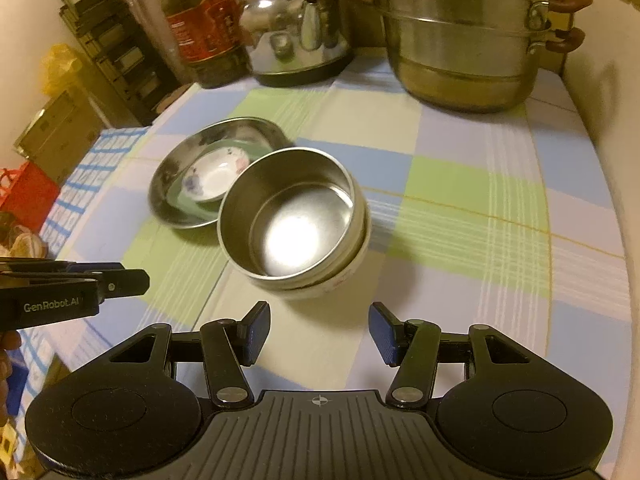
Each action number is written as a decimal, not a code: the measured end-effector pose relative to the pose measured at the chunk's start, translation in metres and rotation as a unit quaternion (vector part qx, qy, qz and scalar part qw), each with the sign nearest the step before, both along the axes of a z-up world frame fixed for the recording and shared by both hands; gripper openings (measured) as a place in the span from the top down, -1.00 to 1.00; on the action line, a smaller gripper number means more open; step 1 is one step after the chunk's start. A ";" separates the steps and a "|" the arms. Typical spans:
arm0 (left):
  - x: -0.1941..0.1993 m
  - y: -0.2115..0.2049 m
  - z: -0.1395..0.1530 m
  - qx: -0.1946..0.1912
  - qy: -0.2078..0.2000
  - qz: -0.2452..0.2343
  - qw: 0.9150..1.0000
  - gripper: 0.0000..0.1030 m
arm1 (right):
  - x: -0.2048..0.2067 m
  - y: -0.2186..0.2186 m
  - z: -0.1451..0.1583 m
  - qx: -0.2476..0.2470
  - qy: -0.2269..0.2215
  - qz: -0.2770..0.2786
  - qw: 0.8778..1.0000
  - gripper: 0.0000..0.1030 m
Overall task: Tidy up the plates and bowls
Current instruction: 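Open both grippers and back away from the bowl stack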
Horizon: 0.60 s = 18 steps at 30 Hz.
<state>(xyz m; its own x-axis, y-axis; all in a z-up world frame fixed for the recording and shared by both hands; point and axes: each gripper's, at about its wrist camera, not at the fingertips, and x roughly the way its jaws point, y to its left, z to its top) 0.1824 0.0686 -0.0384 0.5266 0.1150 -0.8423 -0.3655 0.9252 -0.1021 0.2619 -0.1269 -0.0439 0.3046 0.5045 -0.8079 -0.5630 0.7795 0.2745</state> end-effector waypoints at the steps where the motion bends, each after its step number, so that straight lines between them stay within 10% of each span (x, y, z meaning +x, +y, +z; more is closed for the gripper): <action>1: -0.003 0.000 0.000 0.000 0.000 0.001 1.000 0.50 | -0.001 0.000 0.000 -0.001 -0.001 0.002 1.000 -0.06; 18: -0.010 0.011 -0.005 -0.008 0.006 -0.031 0.999 0.50 | -0.015 0.006 0.002 -0.020 -0.010 -0.006 1.000 -0.06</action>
